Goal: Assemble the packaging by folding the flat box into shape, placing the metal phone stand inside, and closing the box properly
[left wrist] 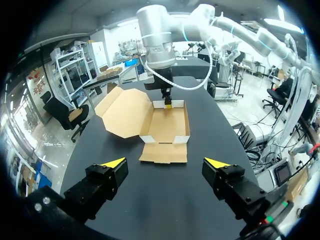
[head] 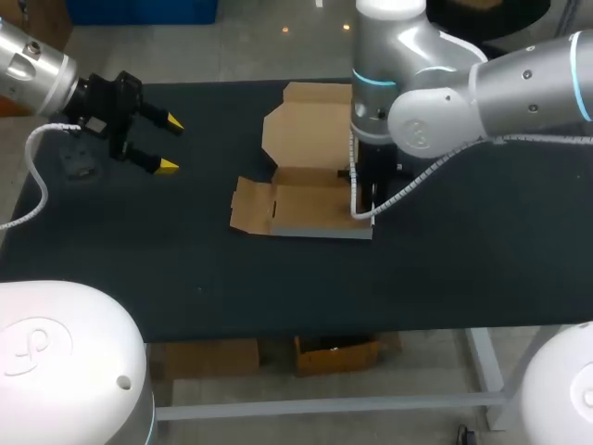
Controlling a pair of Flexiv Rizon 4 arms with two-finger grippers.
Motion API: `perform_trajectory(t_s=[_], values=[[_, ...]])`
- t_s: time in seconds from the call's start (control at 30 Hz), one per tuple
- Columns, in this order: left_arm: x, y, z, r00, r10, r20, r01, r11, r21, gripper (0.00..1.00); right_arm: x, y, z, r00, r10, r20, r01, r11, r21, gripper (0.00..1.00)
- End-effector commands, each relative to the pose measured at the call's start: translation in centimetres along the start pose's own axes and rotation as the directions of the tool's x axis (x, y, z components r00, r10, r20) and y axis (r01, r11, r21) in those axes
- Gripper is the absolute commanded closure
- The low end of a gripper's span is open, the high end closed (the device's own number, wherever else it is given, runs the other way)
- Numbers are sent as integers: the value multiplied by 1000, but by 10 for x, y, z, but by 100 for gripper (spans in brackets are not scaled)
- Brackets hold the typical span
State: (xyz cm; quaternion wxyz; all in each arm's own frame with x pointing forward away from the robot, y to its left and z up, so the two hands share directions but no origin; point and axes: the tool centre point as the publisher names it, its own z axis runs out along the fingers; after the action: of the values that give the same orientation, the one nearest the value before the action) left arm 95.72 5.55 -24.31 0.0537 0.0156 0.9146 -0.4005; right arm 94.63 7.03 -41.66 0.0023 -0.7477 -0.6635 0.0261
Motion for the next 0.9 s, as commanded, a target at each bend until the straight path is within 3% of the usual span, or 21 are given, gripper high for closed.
perform_trajectory(t_s=[0.03,0.9], values=[[0,0,-1,1000,-1,-3,1,1000,-2,0,3,0,-1,1000,4,15,-4,1000,0,100],[0,0,-1,1000,-1,-3,1,1000,-2,0,4,13,2,989,4,146,-8,1000,24,100]])
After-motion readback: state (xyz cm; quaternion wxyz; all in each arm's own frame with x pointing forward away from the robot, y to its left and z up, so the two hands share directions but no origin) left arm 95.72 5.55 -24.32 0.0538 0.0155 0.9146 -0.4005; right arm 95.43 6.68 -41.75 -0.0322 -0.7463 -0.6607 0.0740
